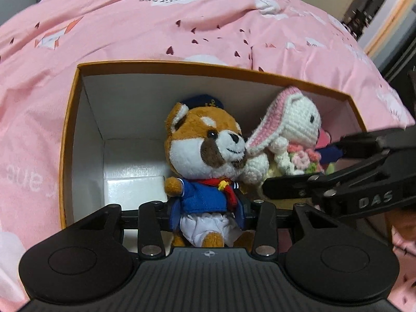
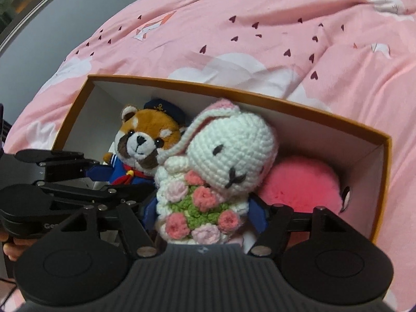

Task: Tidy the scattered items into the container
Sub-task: 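Lift the bunny and duck up over the box rim with both tools, then lower the bunny and duck into the box and open both tools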

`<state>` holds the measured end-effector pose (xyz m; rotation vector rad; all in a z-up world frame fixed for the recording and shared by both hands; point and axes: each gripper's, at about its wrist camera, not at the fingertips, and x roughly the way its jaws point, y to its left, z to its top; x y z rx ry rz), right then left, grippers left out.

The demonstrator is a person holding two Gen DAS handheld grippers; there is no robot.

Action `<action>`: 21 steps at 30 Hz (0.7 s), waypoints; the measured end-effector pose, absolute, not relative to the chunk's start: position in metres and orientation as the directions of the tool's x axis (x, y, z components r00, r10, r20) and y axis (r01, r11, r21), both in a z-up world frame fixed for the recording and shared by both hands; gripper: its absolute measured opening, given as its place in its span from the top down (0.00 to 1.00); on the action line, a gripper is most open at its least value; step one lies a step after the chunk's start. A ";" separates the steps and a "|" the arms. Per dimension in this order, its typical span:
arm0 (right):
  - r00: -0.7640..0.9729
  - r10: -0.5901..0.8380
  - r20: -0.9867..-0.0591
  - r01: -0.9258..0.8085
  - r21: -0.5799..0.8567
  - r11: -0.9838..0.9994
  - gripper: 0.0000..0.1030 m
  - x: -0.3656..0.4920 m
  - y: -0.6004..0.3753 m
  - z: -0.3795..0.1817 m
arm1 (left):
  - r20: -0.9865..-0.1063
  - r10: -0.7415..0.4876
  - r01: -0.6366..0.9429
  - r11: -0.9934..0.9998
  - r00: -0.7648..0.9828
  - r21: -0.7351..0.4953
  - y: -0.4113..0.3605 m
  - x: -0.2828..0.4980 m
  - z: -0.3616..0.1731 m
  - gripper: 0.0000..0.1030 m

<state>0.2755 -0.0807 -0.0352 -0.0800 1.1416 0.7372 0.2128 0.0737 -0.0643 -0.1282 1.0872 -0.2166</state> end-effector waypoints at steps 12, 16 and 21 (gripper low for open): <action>0.443 0.488 -0.752 -0.598 0.157 0.786 0.43 0.257 -0.103 0.007 | -0.793 -0.215 0.120 0.977 0.569 -0.178 0.083 0.192 -0.030 0.55; 0.420 0.498 -0.759 -0.577 0.200 0.792 0.56 0.272 -0.098 -0.003 | -0.805 -0.193 0.106 0.981 0.561 -0.161 0.083 0.203 -0.034 0.64; 0.398 0.487 -0.777 -0.565 0.211 0.798 0.59 0.278 -0.094 -0.020 | -0.808 -0.166 0.126 0.985 0.565 -0.115 0.078 0.205 -0.043 0.71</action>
